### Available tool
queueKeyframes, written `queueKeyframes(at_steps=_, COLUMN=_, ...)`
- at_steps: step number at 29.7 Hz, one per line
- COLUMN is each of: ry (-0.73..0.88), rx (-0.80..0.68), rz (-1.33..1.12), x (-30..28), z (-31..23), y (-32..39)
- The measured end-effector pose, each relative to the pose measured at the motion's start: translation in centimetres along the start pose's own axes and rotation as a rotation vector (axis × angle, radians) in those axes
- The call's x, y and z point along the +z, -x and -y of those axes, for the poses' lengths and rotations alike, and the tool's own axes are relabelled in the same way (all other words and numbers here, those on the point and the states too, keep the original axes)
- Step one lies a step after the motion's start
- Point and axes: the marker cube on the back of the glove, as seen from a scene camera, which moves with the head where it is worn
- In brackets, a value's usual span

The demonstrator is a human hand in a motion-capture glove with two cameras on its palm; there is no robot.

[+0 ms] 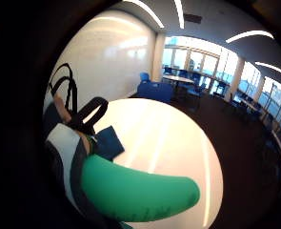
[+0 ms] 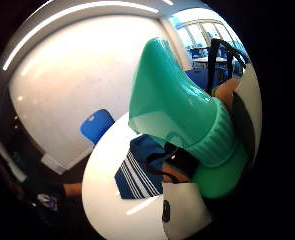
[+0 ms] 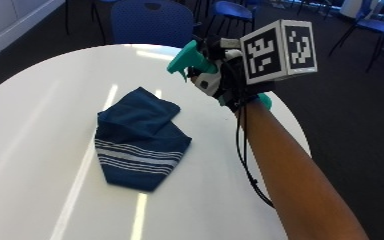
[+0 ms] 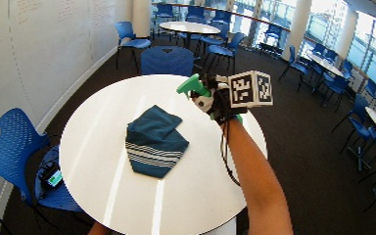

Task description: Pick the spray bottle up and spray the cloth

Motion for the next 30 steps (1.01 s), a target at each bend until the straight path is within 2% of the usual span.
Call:
queueKeyframes(at_steps=4, ry=0.052, rx=-0.094, rz=-0.058, x=0.7, z=-0.1, y=1.4)
queueKeyframes(at_steps=13, ry=0.134, rx=-0.204, rz=-0.153, x=2.9, z=0.3, y=4.6)
queueKeyframes(at_steps=30, ry=0.3, rx=-0.552, rz=-0.555, x=7.2, z=1.8, y=9.9)
